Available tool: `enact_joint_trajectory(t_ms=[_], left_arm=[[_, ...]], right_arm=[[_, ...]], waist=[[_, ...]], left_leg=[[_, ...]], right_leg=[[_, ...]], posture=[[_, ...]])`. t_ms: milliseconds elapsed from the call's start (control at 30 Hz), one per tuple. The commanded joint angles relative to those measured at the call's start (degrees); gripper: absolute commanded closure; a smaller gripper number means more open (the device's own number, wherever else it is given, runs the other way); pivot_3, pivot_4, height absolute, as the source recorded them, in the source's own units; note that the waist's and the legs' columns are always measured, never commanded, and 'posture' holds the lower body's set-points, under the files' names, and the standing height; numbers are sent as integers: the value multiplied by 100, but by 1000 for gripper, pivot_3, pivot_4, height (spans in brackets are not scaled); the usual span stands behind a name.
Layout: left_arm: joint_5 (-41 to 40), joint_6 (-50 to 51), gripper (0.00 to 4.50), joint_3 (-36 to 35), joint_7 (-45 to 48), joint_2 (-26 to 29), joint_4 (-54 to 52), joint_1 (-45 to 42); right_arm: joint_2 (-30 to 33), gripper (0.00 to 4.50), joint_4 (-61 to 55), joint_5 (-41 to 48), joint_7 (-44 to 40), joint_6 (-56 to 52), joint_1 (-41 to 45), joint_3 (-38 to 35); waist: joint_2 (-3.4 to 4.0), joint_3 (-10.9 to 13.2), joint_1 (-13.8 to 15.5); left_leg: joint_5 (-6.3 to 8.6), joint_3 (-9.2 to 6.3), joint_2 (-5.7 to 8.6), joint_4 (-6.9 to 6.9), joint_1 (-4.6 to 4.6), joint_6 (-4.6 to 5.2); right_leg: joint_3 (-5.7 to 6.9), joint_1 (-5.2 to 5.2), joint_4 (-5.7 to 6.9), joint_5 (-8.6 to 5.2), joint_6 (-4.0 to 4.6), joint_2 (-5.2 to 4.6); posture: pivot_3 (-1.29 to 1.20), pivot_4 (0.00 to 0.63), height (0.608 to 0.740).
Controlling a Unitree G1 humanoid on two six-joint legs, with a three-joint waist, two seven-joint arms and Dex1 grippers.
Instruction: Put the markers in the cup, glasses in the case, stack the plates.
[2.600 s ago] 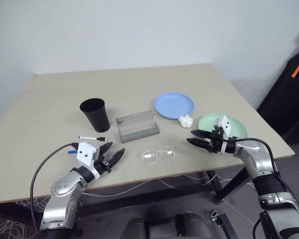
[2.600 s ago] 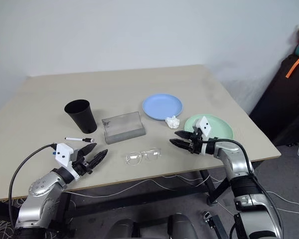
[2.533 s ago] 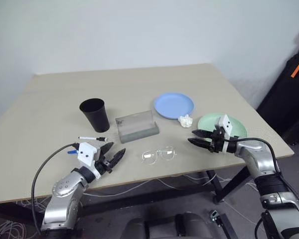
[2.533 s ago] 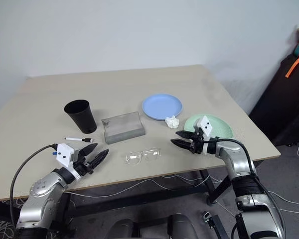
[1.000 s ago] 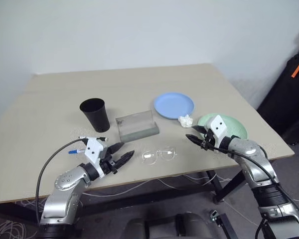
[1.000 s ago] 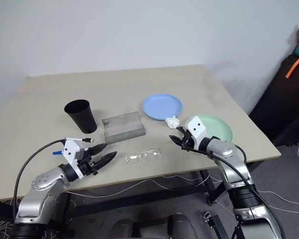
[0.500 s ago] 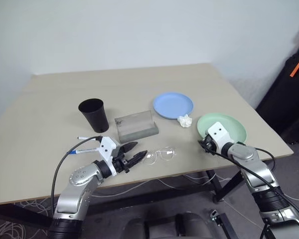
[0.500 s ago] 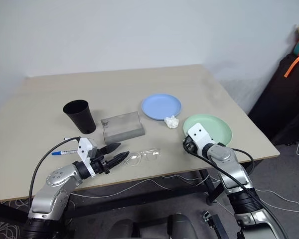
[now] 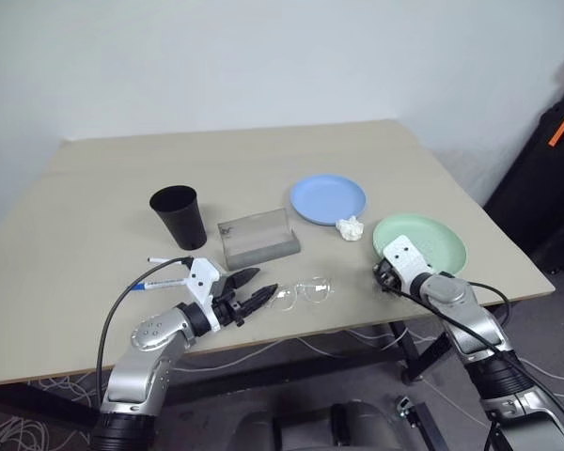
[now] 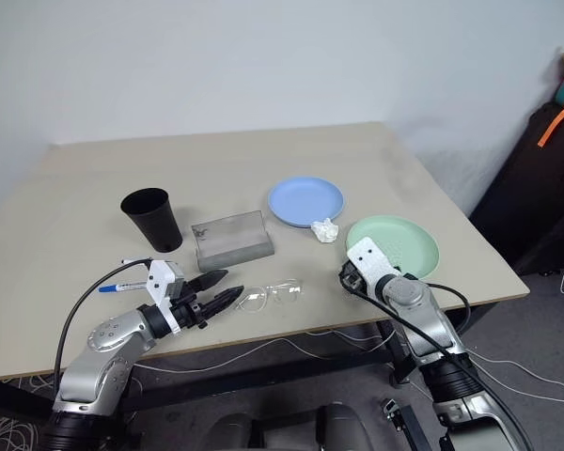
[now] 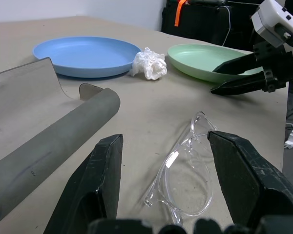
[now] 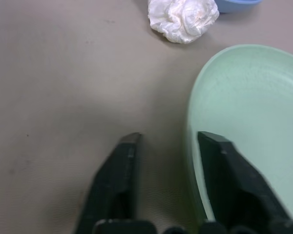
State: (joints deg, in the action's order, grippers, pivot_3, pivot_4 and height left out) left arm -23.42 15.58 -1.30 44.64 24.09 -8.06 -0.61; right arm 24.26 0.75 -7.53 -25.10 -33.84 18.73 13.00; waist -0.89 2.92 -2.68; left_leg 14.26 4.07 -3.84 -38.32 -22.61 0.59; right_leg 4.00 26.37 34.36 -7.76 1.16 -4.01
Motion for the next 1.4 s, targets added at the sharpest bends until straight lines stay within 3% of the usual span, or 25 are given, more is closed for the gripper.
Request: enact_joint_trajectory(t_ms=[33,100,300,533,733,900,1033,1200,1400], left_arm=[[-31,-33,1604,-19,-14,23,-238,-100],[-26,-39,1604,-24,-12,27,-225,-101],[-1,-62,1604,-36,-15,36,-183,-122],[32,-87,1604,-36,-17,30,-93,-202],[85,-129,1604,19,23,8,62,-368],[125,-183,1604,68,6,-53,131,-444],[137,-231,1604,19,-101,-107,31,-308],[147,-246,1604,-14,-207,-135,-89,-191],[147,-250,1604,-36,-256,-138,-122,-153]], right_arm=[[89,3804,-64,-287,205,92,106,9],[66,4464,-39,-337,237,123,110,3],[74,4464,122,-557,380,525,229,61],[404,4464,958,-845,143,2189,868,378],[391,4464,2834,-688,-599,3997,2165,556],[-174,4464,5080,-452,-1184,5068,3496,471],[-590,4464,6416,-702,-1138,5640,4341,561],[-920,4464,7187,-928,-1006,5865,4868,572],[-1048,2776,7353,-953,-800,5980,5007,446]], waist=[[0,0,-2],[0,0,-2],[-1,0,-2],[0,1,-13],[-1,1,-29],[-1,1,-42],[5,2,-23],[5,3,-37],[6,3,-29]], left_leg=[[0,0,0,0,0,0],[0,0,0,0,0,0],[0,1,1,0,0,0],[0,1,0,0,0,0],[-3,-4,0,0,4,5],[-17,-1,4,0,4,29],[-17,-4,4,4,2,30],[-17,6,8,1,8,30],[-18,3,7,-5,10,29]], right_leg=[[0,0,0,0,0,0],[0,1,0,0,0,0],[-1,0,-1,0,0,1],[-1,2,-5,0,0,2],[-2,-5,-4,0,0,10],[-14,-6,-1,1,0,15],[-17,-4,2,7,-11,17],[-30,1,19,9,-11,15],[-28,2,35,2,0,14]], posture=[[0,0,740],[0,0,740],[0,0,740],[0,0,740],[0,0,740],[0,0,740],[0,0,740],[0,0,740],[0,0,740]])
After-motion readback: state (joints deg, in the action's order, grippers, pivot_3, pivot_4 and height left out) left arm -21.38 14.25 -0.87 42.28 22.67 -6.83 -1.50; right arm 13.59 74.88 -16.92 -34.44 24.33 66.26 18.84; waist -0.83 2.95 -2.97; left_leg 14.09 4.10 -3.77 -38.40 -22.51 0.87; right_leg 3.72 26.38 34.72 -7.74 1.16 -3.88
